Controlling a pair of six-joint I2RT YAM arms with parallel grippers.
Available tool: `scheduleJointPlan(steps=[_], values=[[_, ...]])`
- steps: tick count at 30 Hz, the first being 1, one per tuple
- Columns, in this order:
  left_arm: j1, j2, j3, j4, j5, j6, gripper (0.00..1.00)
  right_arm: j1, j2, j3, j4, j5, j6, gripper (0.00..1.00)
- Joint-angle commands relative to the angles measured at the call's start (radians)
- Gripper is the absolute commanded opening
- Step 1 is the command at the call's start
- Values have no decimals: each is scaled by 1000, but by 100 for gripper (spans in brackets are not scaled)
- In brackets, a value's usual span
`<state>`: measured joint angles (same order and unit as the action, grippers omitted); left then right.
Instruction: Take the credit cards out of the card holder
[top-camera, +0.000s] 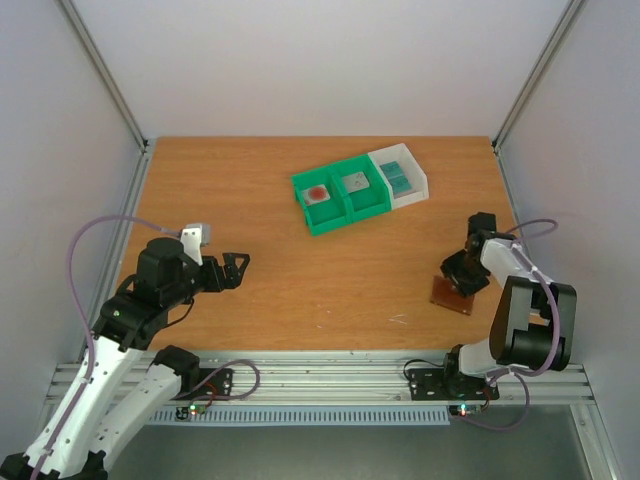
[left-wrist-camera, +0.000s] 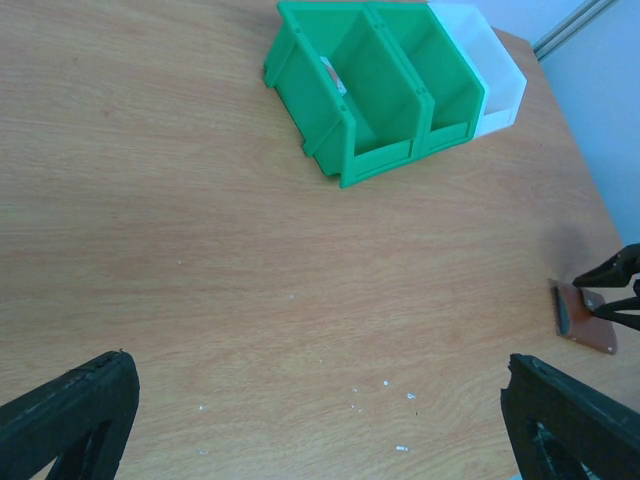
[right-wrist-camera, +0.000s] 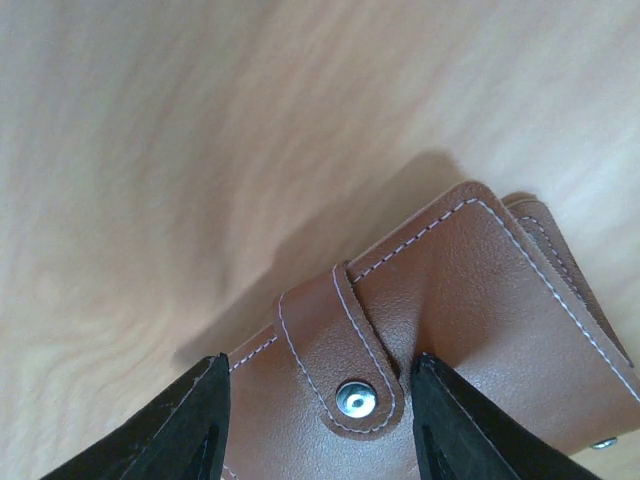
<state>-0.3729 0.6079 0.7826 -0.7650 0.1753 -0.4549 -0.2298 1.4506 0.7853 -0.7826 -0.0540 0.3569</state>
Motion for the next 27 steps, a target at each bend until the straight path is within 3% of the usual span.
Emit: scheduleJointPlan(steps=[1,13,21,27], values=[[-3,-19,-9,48,-2,13,99,138,48,-30,90,-172,100,50],[-3,-33,-8,42,-3,21,99,459,40,-7,103,-178,190,51],[-3,-25,-2,25,6,19,99,468,-83,43,-75,20,45,51],[-3,-30,-6,29,46,27,99,451,-126,48,-101,127,-50,49]])
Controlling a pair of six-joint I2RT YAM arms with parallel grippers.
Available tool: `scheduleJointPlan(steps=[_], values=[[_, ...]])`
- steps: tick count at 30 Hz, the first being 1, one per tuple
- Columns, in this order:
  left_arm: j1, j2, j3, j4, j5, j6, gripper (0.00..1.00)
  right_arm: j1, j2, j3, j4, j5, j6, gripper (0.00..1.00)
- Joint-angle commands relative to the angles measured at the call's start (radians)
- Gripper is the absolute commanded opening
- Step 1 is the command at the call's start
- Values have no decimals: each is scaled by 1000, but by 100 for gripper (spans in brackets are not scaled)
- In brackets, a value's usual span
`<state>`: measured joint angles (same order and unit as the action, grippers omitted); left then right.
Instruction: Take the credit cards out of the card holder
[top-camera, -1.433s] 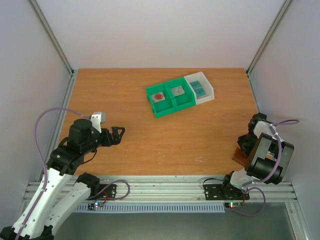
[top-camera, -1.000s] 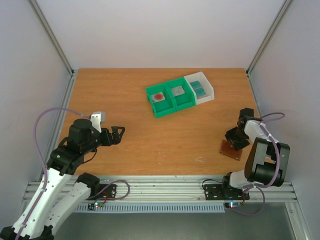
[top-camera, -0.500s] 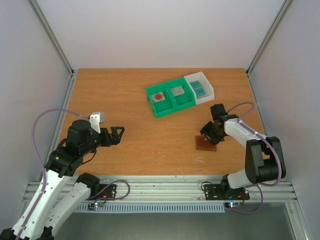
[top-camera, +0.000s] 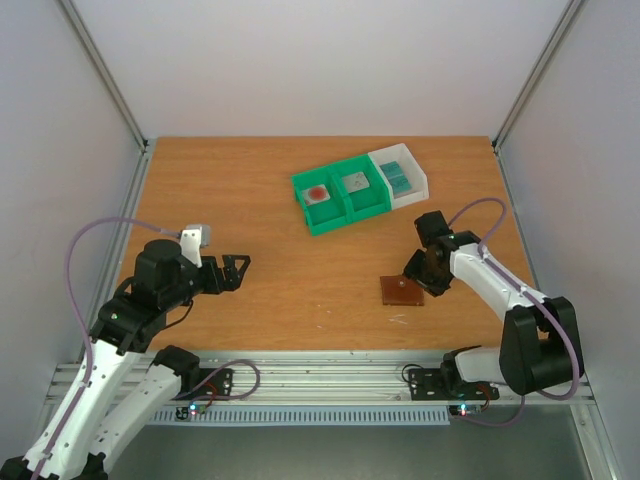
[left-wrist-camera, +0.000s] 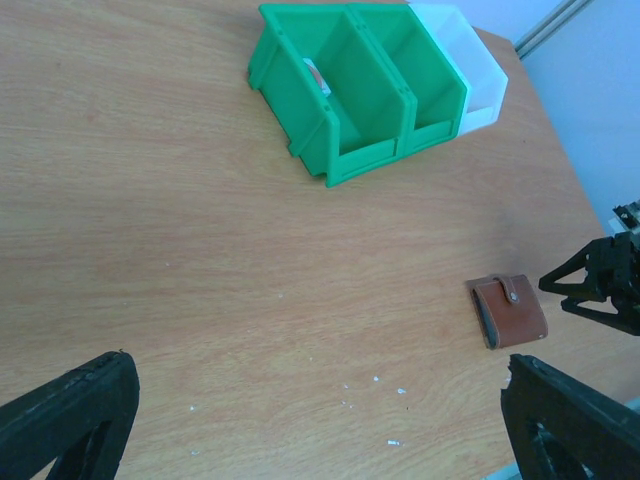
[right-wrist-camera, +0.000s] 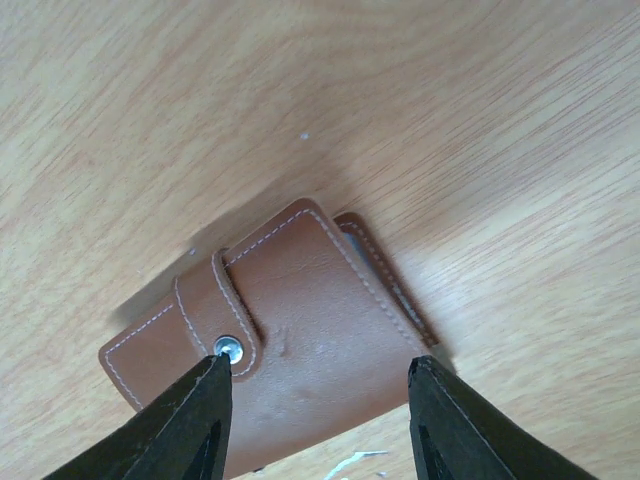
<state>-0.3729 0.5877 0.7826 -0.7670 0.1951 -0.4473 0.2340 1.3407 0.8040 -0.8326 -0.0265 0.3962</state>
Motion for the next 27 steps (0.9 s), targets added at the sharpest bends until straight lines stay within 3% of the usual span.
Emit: scheduleJointPlan(steps=[1,7,19,27], values=[[-3,-10,-6,30,26,17,99,-18,-8,27,-43,88,-105,49],[-3,-4,1,12,30,12,99,-22,25,-22,65,-45,-166,52],[-3,-30,1,5,10,9,99,-21,25,-91,125,-111,-240,62],[-4,-14,1,11,19,4,99,22,1,-135,163,-237,-235,56]])
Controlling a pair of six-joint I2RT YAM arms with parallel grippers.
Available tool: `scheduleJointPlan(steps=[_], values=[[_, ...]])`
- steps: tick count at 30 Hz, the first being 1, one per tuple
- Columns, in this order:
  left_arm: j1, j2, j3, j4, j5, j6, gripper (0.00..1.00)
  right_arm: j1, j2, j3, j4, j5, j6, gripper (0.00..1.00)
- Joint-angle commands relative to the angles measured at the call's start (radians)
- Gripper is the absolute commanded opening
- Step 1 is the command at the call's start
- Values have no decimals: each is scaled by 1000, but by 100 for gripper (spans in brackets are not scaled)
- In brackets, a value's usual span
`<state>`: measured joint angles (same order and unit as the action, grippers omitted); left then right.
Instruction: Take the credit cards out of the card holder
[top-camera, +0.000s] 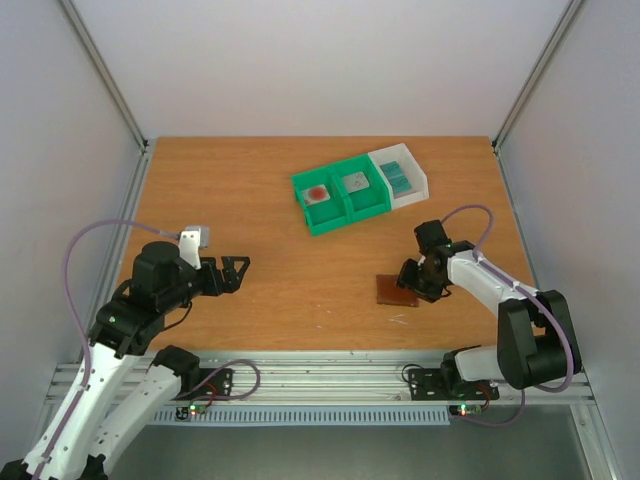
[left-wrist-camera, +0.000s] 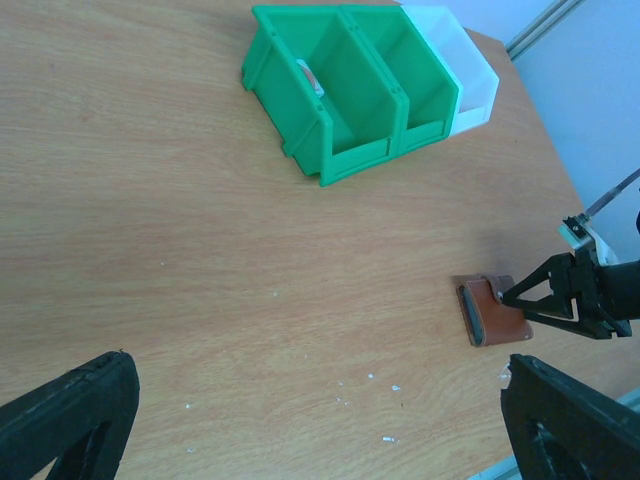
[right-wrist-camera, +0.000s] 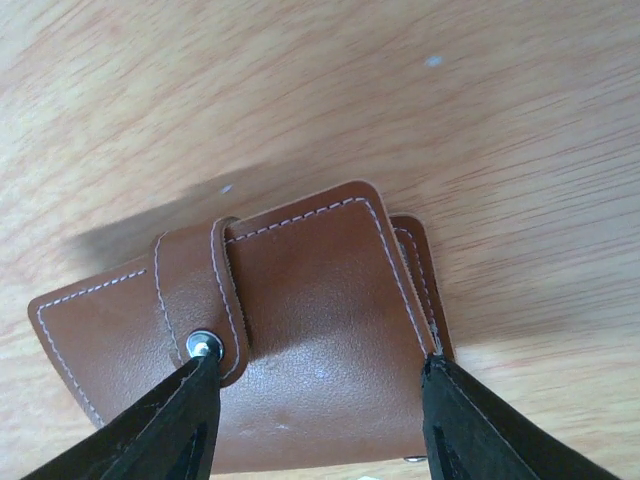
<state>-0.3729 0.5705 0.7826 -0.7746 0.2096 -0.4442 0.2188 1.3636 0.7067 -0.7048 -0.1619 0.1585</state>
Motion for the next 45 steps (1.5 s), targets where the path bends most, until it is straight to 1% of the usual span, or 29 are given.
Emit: scheduleJointPlan(steps=[1,9,14,16,20,22,24,28,29,30,34,36,38,41,45], values=[[-3,7,0,19,5,-1,99,58,-25,-40,40,-106,15,56],[-3,42,12,3,25,3,99,247,-34,-6,41,-143,123,56],[-3,81,11,4,53,2,99,329,-64,25,5,-183,132,53],[-3,99,3,14,78,-15,98,331,-76,53,-39,-157,100,50],[-3,174,-5,32,189,-50,93,330,-87,137,-133,7,-6,50],[-3,214,-20,55,248,-76,90,329,-74,171,-145,63,-50,50],[-6,248,-40,89,293,-96,88,312,-34,205,-147,82,-92,51],[-25,274,-70,110,308,-115,86,270,62,233,-107,72,-138,55],[-31,277,-75,117,311,-116,85,260,87,236,-94,59,-141,56],[-37,279,-82,129,316,-119,85,251,109,238,-76,46,-181,56],[-51,293,-110,172,345,-162,84,223,196,240,-49,8,-208,59],[-56,291,-121,183,348,-182,83,220,220,232,-42,-21,-218,62],[-58,279,-135,193,344,-190,83,220,222,216,-32,-59,-225,62],[-58,269,-155,207,340,-196,82,220,205,178,-7,-129,-224,59],[-58,284,-160,202,341,-197,82,245,187,126,24,-209,-201,51]])
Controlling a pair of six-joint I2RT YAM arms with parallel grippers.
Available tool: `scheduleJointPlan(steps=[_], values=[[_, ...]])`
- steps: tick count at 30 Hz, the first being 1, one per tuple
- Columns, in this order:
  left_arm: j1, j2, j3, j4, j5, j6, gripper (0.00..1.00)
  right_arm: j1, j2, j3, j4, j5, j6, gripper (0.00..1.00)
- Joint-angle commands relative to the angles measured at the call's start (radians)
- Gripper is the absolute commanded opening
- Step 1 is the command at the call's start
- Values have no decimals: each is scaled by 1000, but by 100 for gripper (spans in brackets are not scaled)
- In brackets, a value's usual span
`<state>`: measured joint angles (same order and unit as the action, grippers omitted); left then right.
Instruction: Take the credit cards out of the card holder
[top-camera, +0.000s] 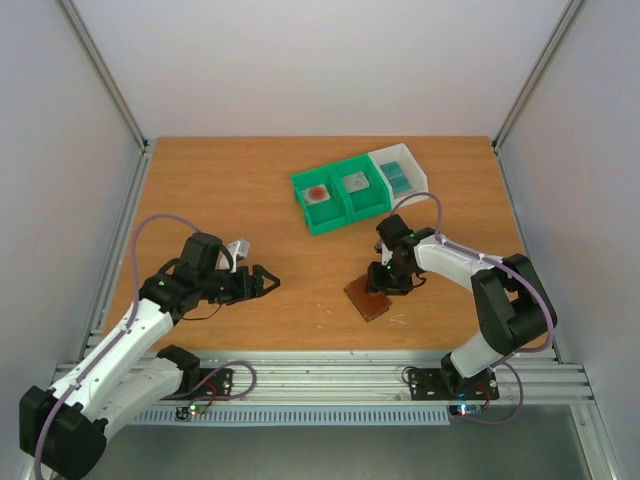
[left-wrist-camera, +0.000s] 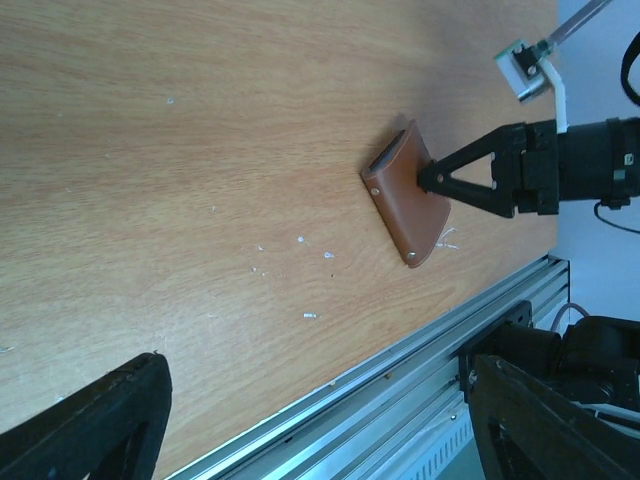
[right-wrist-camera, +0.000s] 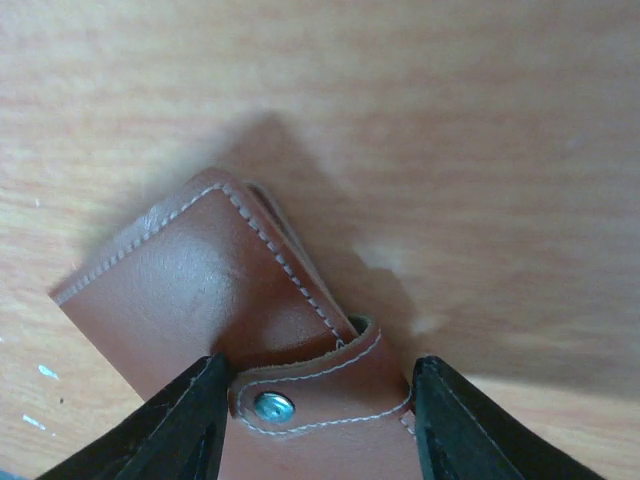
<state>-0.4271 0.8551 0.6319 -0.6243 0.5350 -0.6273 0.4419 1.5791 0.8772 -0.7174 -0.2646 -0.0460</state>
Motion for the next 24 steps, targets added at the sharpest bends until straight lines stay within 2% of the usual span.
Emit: scheduleJointPlan(steps=[1,6,11,16,24], values=[[-4,1,-11,48,10,-11,82,35,-33,-51,40,-111,14,49],[-4,-4,-39,52,-13,-16,81,128,-45,-48,34,-101,44,45],[-4,-4,-39,38,10,-19,78,149,-94,9,-82,-41,39,39],[-4,-1,-33,26,16,1,78,150,-117,34,-135,-34,9,48],[-4,16,-55,71,40,-22,77,149,-89,-7,-99,-33,9,49]])
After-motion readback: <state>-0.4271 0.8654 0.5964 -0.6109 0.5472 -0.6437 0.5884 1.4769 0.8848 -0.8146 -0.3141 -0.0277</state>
